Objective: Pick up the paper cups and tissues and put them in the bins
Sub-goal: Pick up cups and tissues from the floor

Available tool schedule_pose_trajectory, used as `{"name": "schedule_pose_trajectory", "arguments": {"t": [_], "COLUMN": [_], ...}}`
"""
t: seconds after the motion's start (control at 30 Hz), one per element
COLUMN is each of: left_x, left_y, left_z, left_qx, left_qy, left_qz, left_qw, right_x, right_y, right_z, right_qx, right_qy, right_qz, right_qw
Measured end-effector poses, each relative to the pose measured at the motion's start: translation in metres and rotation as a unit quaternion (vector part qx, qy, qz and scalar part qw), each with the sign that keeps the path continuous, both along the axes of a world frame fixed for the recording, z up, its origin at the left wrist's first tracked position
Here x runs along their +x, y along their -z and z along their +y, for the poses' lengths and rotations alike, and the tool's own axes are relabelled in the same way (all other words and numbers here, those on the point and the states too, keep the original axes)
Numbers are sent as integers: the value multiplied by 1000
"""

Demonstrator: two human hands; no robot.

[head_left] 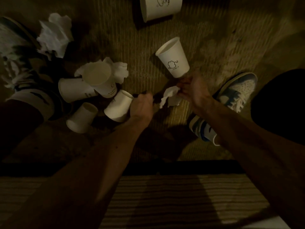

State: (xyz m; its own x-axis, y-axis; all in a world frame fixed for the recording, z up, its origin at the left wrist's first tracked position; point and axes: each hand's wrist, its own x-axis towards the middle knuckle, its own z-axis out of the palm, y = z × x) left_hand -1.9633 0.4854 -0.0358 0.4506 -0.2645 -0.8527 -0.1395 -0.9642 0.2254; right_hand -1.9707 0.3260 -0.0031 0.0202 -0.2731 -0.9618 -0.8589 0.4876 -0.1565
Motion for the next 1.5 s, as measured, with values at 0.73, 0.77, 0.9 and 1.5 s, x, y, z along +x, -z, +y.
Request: {"name": "schedule_pose_trajectory", "arguments": {"t": [0.73,0.77,0.9,1.5], "left_x": [52,57,64,146], "left_y": [-74,-72,-67,-45], "left_z": [-40,-39,-39,-47], "left_qx": [-104,-93,-101,-216], "left_qy": [-694,-702,-636,-376], "left_qz": [118,99,44,-46], "left_qw": [702,699,764,900], "right_x": [63,65,69,56], "right_y": [-64,-62,-55,14], "right_z": [28,29,24,6], "right_qx": [174,175,200,-78], "right_qy": [64,54,54,-426], "right_qz": [-80,-88,-105,-49], "right_qw": [979,979,973,900]}}
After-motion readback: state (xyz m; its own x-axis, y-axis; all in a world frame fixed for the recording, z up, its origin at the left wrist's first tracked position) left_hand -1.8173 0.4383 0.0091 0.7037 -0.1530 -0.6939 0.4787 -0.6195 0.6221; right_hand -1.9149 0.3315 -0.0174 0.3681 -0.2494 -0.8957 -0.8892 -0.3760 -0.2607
